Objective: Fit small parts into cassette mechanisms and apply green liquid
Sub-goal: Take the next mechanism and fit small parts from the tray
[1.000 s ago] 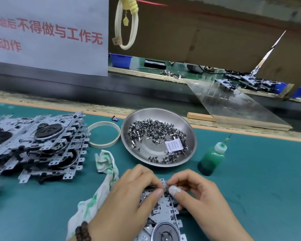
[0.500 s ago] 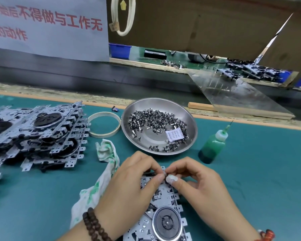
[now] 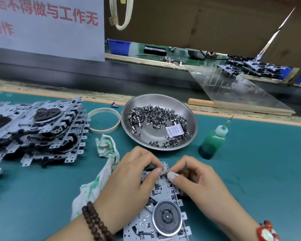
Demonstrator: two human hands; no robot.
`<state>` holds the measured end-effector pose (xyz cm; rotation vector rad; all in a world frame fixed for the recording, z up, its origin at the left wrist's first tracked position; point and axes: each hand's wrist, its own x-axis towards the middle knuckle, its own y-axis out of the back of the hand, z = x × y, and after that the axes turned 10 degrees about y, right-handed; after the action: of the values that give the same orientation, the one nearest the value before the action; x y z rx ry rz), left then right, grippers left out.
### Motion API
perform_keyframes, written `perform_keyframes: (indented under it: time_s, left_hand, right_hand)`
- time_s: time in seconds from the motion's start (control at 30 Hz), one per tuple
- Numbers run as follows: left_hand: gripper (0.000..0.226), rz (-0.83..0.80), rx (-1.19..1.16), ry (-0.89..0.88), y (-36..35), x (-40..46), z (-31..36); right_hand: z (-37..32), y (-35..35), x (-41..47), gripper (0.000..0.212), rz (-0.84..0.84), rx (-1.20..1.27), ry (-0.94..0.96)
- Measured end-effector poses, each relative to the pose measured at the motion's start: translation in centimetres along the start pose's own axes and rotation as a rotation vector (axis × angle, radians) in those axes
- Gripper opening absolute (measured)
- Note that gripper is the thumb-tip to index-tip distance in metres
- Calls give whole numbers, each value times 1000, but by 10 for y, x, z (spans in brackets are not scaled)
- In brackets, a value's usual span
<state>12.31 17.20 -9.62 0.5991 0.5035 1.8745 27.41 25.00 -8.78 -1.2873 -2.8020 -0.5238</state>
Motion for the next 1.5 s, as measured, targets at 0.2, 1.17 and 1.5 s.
perform_keyframes:
  time_s: [0.2, 1.17, 1.5]
  left_hand:
    - [6, -2, 15, 13, -1, 1, -1]
    - [12, 32, -18, 54, -3, 0, 3]
    - [17, 48, -61, 65, -3, 0, 5]
  right_hand:
    - [0, 0, 0, 16, 9, -76, 26]
    - [-3, -10, -2, 18, 28, -107, -1]
    - [-3, -8, 0, 28, -19, -8, -56]
